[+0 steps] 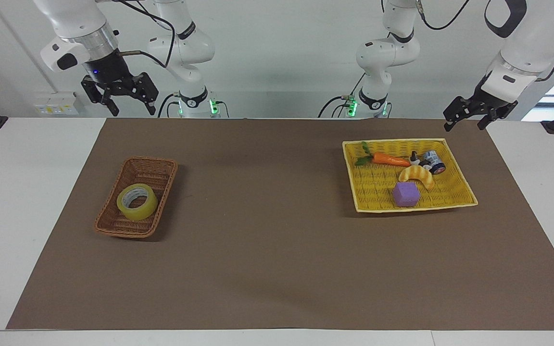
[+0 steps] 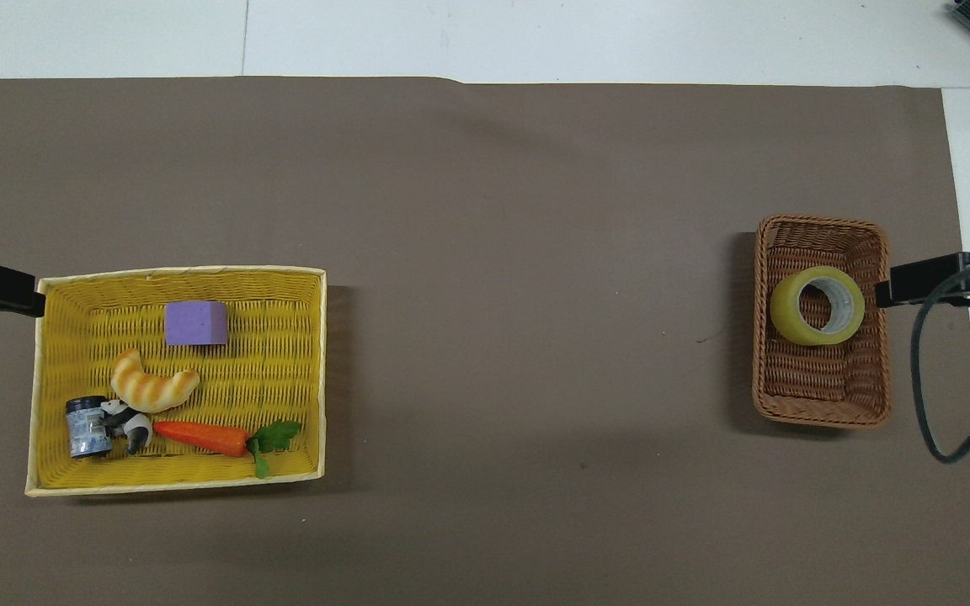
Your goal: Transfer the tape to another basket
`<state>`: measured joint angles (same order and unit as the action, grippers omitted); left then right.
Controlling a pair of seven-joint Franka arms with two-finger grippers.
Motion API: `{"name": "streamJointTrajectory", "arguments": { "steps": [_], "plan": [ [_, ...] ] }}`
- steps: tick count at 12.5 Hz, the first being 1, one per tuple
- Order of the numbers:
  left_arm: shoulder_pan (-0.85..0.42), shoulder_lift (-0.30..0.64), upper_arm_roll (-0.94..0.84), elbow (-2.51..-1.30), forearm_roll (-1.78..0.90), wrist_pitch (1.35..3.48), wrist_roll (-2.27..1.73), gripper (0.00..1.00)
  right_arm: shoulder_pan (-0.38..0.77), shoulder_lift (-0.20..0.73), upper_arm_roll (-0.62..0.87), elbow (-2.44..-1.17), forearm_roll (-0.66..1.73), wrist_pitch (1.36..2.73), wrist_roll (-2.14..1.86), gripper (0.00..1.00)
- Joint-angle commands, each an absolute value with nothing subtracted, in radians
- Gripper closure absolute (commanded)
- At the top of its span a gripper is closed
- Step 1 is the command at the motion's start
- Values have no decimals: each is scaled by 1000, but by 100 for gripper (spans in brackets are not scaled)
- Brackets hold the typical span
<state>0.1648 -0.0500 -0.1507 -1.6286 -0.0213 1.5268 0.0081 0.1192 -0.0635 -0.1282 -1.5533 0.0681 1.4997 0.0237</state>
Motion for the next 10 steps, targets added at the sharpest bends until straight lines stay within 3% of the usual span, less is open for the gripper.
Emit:
{"name": "streamJointTrajectory", "arguments": {
  "steps": [1,10],
  "plan": [
    [175,-75,-156,-1660,-2,1548,18,0,97,-64,-123,-1563,37,1488,-20,0],
    [175,-75,-156,-1660,-2,1548,18,0,97,-78,-121,-1595,2,1535,-25,0]
  ]
}}
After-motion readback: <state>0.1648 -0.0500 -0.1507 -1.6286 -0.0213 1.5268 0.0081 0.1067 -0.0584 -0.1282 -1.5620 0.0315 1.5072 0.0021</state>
